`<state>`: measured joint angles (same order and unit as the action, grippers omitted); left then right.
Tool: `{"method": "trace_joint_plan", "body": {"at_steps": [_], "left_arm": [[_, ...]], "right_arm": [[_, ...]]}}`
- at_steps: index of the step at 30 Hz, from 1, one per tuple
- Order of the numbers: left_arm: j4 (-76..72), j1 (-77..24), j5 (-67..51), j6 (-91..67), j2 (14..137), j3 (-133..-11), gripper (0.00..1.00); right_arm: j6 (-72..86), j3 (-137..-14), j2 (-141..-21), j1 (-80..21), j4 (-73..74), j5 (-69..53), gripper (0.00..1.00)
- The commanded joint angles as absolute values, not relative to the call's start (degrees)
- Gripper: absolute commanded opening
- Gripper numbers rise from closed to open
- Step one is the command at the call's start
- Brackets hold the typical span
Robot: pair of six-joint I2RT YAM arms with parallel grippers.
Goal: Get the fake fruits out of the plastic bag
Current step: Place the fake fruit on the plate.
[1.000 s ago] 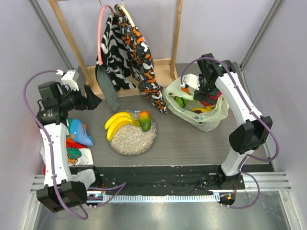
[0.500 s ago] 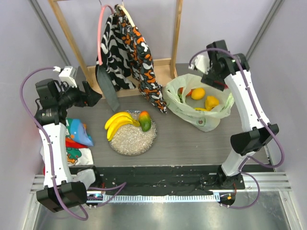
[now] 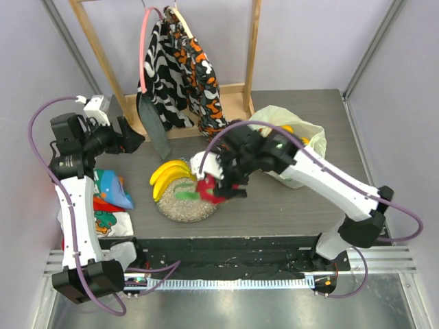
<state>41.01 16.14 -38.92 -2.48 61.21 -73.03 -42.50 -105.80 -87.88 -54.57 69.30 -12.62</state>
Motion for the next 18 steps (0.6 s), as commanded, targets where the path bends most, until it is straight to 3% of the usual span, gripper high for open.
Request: {"method": "trace_joint_plan", "body": {"at_steps": [1,11,18], "left_arm": [[39.4,16.2,-37.5,-3.8,59.2,-74.1,0.86],[44.0,16.3,-36.7,-0.8,54.3,-74.0,0.86],[47.2,16.2,-35.7,3.0,50.1,-72.3,0.86]], "right_arm": [[-38.8,-102.2,-91.6,-57.3,67.0,-20.6,0.42],[-50.0,-102.5,-106.0,-59.2,54.5,-17.4,0.39],[-65.4,-94.1,-106.1,-61.3,38.3,-14.6,0.40]]}}
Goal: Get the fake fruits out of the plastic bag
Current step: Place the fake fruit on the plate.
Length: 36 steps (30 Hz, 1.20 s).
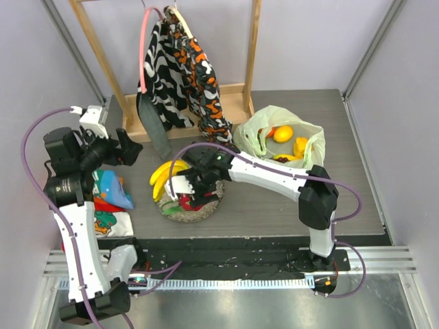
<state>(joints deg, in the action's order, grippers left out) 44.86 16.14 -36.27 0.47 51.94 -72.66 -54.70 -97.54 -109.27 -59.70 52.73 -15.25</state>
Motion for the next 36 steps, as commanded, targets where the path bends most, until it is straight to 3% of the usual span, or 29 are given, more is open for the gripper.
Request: {"method": "trace_joint_plan", "body": {"at_steps": [1,17,20,21,24,29,36], "left_arm": [[47.5,16.3,-35.6,3.4,49.7,-72.3,0.86],[49.7,16.2,-34.5,2.4,49.5,-73.3,0.86],[49.7,16.2,-34.2,2.3,49.3,-73.3,0.86],[49.7,16.2,-34.3,2.3,49.5,-73.3,0.86],[49.7,16.2,-34.4,2.2,49.6,-73.5,0.86],[48.3,16.2,-35.1,1.3,50.1,-73.1,0.86],[45.8,16.2,-36.5,-1.1,51.1,-72.6,0.86]], "right_arm": [[-67.3,-92.8,-105.9,-61.8,36.4,-14.2,0.41],[-75.0,-88.6,-112.3,-63.1,17.8,-13.2,0.50],[-75.0,-87.5,-112.9,-63.0,15.6,-12.2,0.66],[-74.7,-86.7,-112.7,-63.1,14.1,-11.4,0.76],[-74.5,-82.8,-111.3,-63.0,8.5,-10.8,0.88],[-73.0,-80.3,-108.5,-63.0,7.6,-10.2,1.00],[-70.8,-78.2,-101.8,-62.9,7.7,-8.9,1.00]]}}
